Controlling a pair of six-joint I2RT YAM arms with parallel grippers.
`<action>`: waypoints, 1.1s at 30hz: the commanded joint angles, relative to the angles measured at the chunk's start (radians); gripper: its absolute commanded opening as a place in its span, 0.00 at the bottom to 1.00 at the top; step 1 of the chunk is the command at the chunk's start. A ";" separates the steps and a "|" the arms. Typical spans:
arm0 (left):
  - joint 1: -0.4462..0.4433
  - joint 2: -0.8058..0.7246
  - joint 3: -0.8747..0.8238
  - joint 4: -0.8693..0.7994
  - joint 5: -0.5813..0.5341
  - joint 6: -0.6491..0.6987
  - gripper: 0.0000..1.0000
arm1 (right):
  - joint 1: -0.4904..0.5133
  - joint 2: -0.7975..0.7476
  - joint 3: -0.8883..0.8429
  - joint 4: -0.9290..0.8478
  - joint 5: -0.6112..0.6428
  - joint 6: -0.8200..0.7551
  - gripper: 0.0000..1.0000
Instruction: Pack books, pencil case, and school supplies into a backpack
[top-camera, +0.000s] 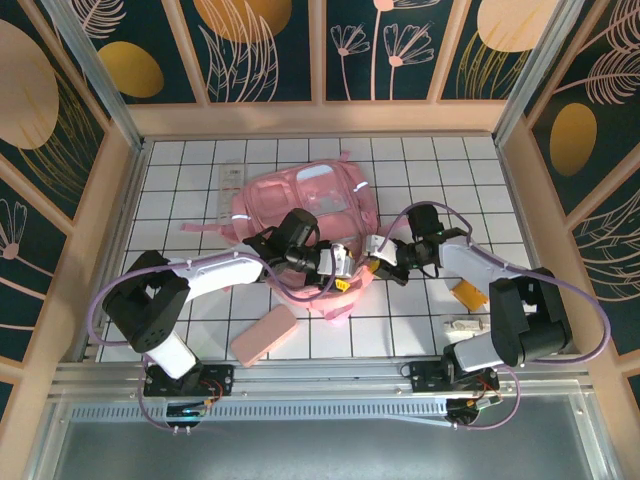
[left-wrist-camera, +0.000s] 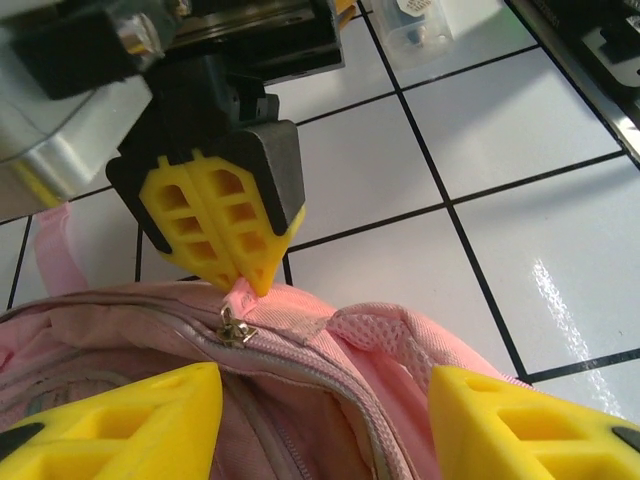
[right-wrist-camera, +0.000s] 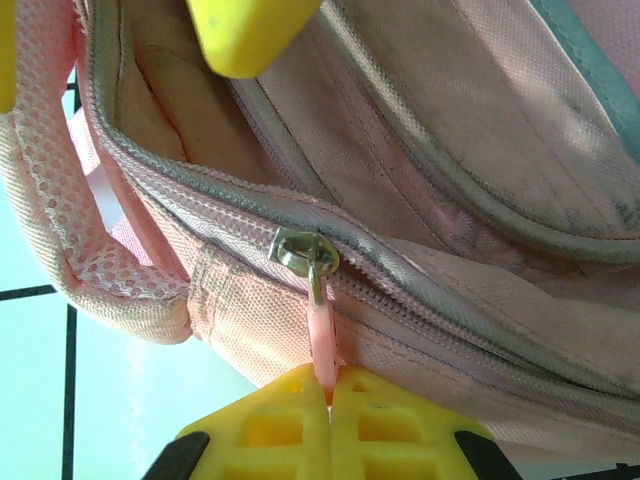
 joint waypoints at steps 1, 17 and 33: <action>0.006 0.029 0.021 -0.070 0.023 -0.077 0.60 | 0.007 -0.043 -0.001 -0.017 -0.033 -0.009 0.00; 0.000 0.168 0.126 -0.144 -0.069 -0.239 0.24 | -0.044 -0.099 -0.007 -0.069 0.091 0.104 0.00; -0.007 -0.044 -0.013 -0.129 0.048 0.219 0.00 | -0.185 0.005 0.015 0.219 0.316 0.502 0.00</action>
